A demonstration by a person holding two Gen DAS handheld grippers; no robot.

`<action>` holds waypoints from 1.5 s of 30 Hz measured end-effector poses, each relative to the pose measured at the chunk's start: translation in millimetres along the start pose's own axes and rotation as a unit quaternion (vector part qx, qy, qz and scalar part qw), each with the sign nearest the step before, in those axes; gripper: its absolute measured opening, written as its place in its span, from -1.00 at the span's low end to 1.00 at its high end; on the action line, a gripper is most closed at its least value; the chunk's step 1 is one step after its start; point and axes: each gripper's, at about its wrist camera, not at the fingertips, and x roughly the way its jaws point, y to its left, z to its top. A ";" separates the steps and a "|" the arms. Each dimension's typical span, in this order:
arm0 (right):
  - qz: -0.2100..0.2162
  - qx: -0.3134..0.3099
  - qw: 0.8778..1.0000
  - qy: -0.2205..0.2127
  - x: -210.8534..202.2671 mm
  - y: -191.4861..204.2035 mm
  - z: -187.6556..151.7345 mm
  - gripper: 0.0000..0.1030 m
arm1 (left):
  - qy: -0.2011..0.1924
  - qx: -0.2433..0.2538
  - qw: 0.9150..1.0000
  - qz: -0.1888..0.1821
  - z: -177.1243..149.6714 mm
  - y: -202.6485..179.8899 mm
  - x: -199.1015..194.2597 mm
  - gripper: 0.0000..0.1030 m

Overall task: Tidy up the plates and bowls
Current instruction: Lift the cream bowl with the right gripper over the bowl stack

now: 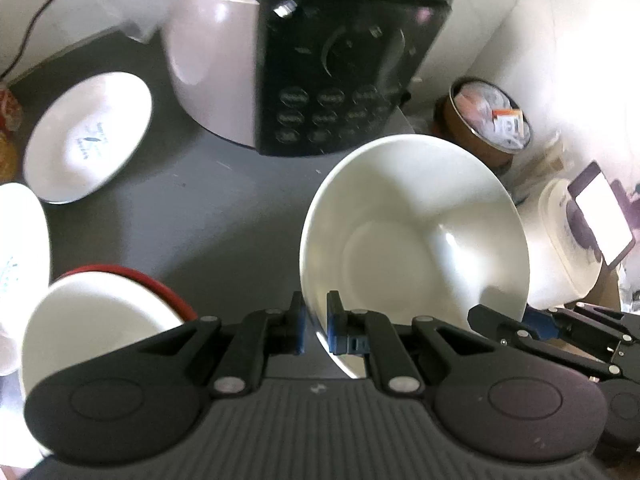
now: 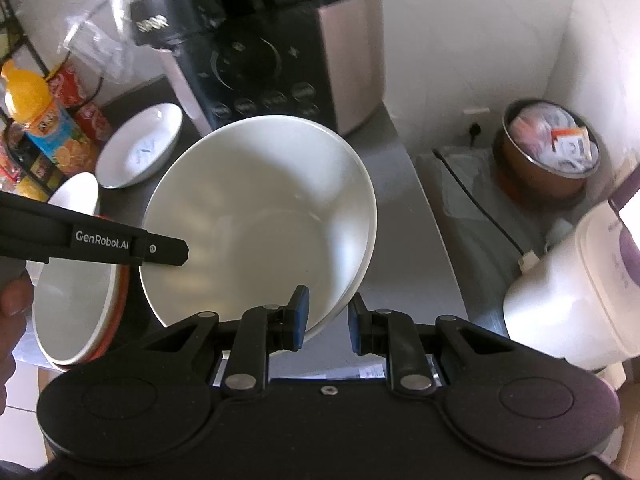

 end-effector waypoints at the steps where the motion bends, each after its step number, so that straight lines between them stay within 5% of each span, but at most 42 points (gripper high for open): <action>1: 0.002 -0.002 1.000 -0.003 -1.6 2.0 1.5 -0.60 | -0.005 -0.002 1.000 0.001 0.0 2.3 -4.6 -0.83; 24: 0.050 -0.078 0.995 -0.034 -18.9 84.6 26.7 -0.60 | -0.056 -0.073 0.995 0.022 -15.8 85.5 -74.1 -0.82; 45: 0.055 -0.115 0.992 -0.002 -17.7 160.9 -0.7 -0.59 | -0.040 -0.116 0.992 0.029 -70.1 158.1 -91.9 -0.83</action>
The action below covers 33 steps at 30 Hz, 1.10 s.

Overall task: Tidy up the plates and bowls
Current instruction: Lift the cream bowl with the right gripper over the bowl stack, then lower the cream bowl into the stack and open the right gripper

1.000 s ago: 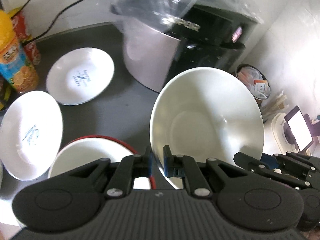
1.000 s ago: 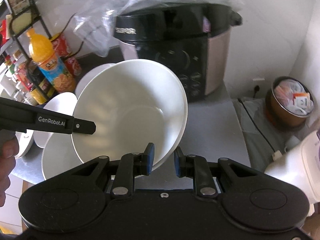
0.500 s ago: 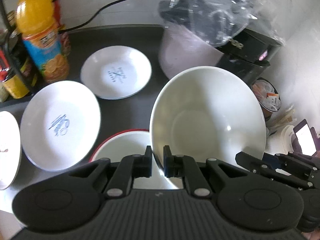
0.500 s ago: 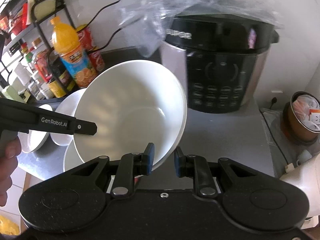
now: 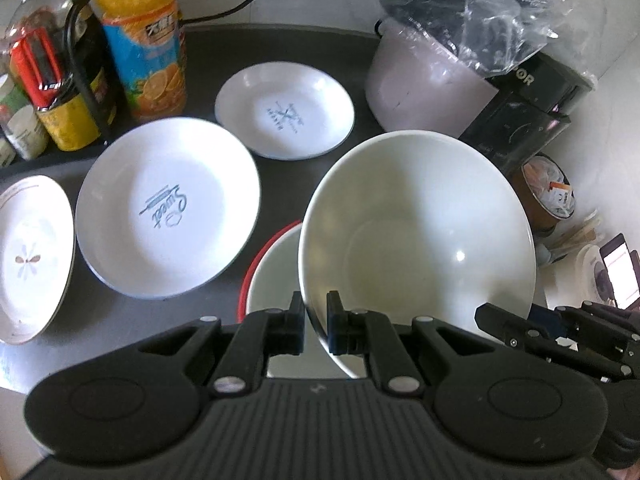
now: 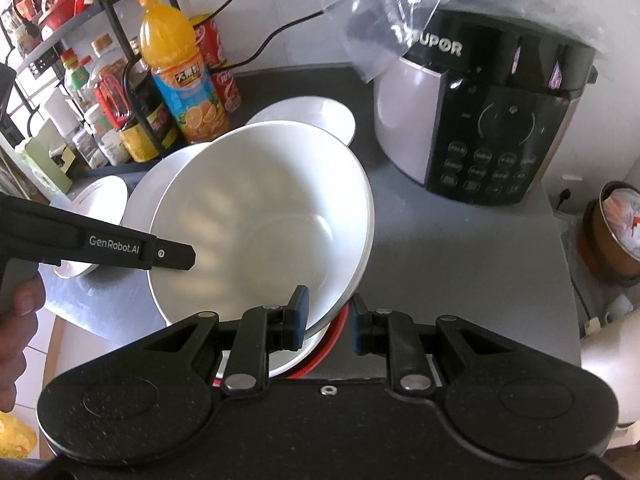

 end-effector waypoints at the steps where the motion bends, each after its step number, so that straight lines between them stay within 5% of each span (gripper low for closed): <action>1: 0.000 0.000 1.000 0.003 1.1 1.7 -1.5 -0.59 | 0.002 0.001 1.000 0.000 -2.3 1.7 0.7 -0.83; 20: -0.016 0.000 0.999 0.033 23.0 21.6 -14.5 -0.58 | 0.036 0.003 0.999 0.012 -16.9 18.7 23.8 -0.82; 33: 0.002 -0.024 0.999 0.036 12.4 13.2 -2.9 -0.38 | 0.037 -0.015 0.999 0.020 -5.7 18.8 24.7 -0.69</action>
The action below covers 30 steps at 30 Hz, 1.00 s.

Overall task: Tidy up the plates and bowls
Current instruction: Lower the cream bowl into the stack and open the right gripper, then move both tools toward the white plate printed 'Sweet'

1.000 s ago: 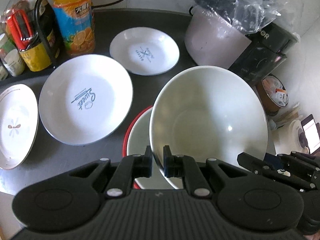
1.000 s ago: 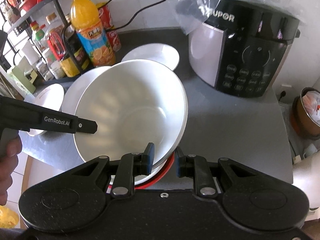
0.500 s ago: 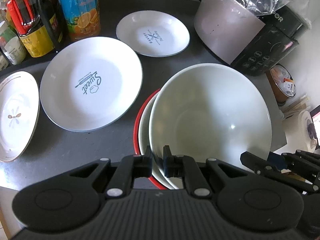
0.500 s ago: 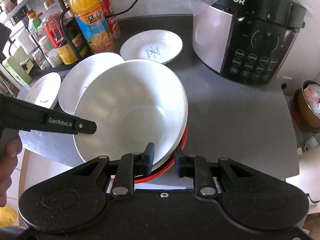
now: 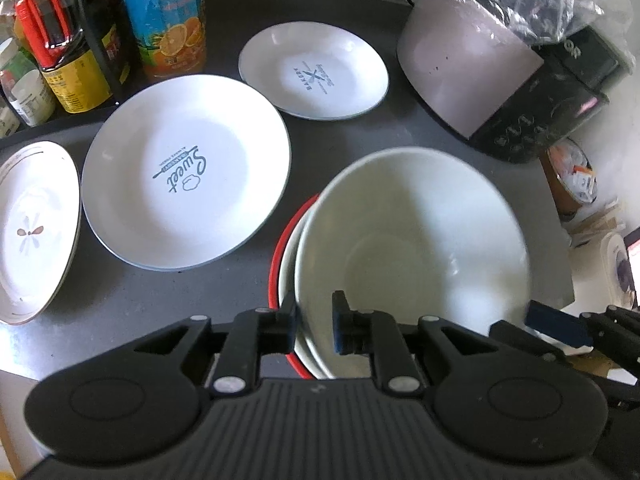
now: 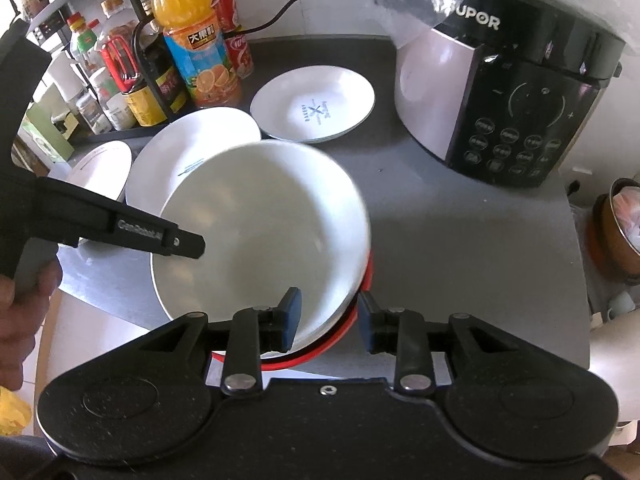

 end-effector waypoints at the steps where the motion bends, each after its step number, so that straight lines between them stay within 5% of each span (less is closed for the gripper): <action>1: 0.003 0.001 1.000 0.000 -0.8 -2.8 1.2 -0.38 | 0.000 0.002 1.000 0.008 1.3 -0.2 -0.4 -0.65; 30: 0.076 -0.026 0.997 0.011 22.6 -54.6 28.7 -0.37 | 0.021 -0.056 0.994 0.087 10.5 -0.1 30.4 -0.60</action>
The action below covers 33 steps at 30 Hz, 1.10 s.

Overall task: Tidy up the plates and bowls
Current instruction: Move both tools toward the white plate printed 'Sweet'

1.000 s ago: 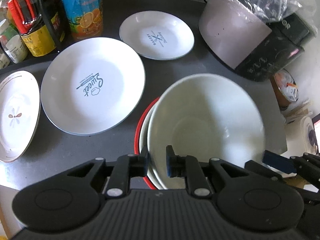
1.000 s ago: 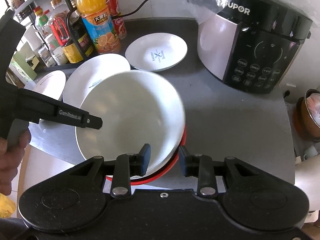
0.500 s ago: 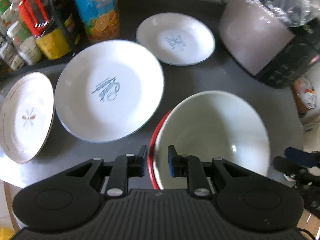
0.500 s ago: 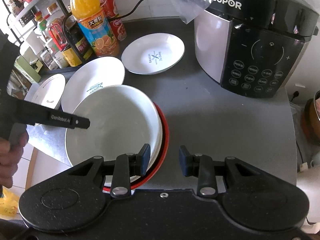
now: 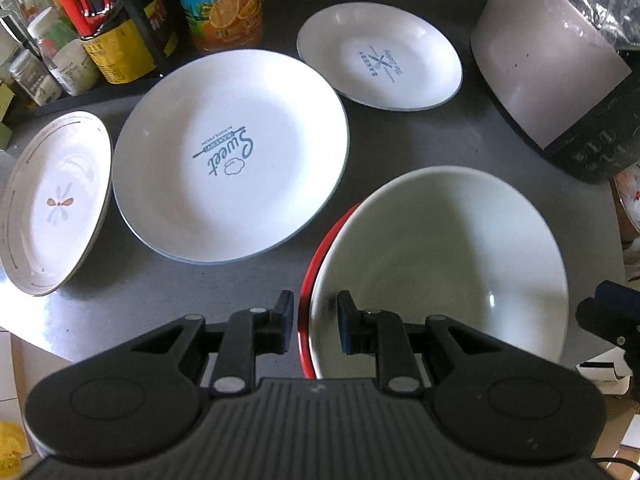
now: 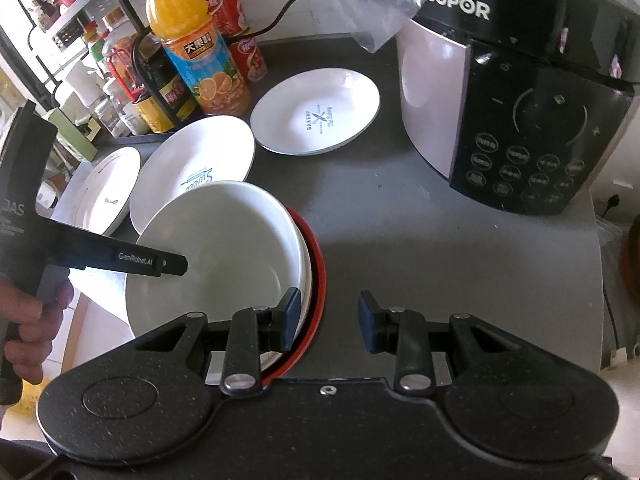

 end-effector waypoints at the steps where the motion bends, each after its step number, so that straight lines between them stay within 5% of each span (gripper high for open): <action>1: 0.000 -0.001 1.000 -0.001 -0.2 -0.2 1.2 -0.37 | 0.000 -0.001 1.000 -0.003 0.5 0.2 -1.4 -0.60; 18: -0.019 0.059 0.997 -0.053 -3.1 27.1 18.4 -0.35 | -0.037 0.013 0.995 -0.087 24.9 30.5 -40.2 -0.57; 33: -0.038 0.095 0.992 -0.077 22.9 88.7 56.6 -0.24 | -0.064 0.032 0.994 -0.077 64.3 117.5 -38.6 -0.54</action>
